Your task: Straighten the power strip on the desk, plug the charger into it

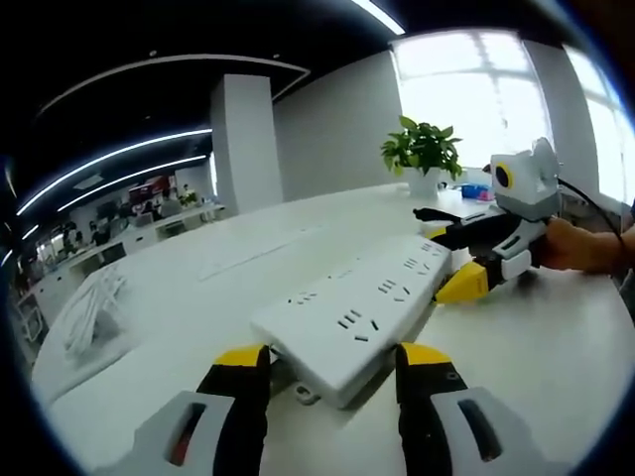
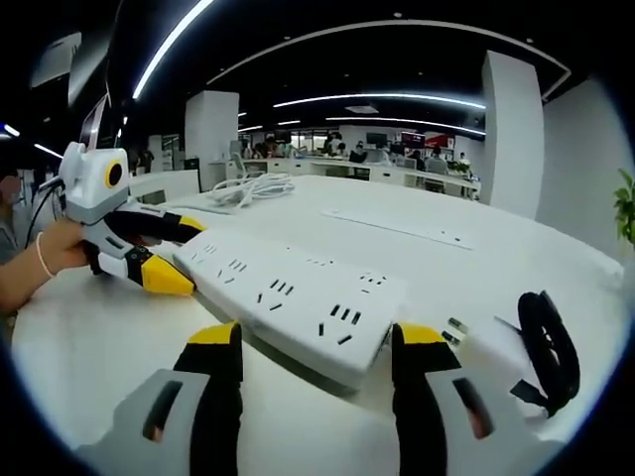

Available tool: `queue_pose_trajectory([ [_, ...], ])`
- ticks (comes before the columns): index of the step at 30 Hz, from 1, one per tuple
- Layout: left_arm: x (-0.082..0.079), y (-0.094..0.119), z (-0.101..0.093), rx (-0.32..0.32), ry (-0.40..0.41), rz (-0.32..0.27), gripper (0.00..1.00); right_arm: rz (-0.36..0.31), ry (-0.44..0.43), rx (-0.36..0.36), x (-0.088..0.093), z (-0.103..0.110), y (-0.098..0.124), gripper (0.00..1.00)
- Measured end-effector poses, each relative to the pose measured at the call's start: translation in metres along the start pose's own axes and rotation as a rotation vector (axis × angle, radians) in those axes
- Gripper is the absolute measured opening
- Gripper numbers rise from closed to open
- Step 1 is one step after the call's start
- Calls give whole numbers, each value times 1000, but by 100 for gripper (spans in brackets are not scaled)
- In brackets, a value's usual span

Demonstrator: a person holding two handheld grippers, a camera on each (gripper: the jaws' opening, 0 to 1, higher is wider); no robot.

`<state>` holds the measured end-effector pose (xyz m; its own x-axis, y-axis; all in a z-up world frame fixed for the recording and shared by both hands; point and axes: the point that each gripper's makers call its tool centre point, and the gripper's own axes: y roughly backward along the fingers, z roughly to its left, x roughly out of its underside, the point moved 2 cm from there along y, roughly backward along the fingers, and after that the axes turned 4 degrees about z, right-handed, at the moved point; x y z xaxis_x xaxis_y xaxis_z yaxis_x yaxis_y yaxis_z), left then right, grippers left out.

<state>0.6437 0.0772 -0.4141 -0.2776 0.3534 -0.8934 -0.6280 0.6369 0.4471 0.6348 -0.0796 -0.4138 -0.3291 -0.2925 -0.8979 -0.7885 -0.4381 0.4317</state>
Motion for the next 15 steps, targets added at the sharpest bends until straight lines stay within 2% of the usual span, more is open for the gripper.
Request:
queue_pose_trajectory([
  [4,0,1,2,-41,-30,14,60,-22,-4,-1,-4,0,2,70],
  [7,-5,4,3,-52,-10,-15,67,-35,-11,-5,-7,0,2,74],
  [9,-8,7,2,-42,12,-27,72,-49,-3,-26,-10,2,1,79],
  [12,-11,11,-6,-6,30,-41,74,-63,16,-50,-14,6,1,84],
  [15,-19,14,-9,3,62,-101,80,-116,45,-76,-24,11,4,88],
])
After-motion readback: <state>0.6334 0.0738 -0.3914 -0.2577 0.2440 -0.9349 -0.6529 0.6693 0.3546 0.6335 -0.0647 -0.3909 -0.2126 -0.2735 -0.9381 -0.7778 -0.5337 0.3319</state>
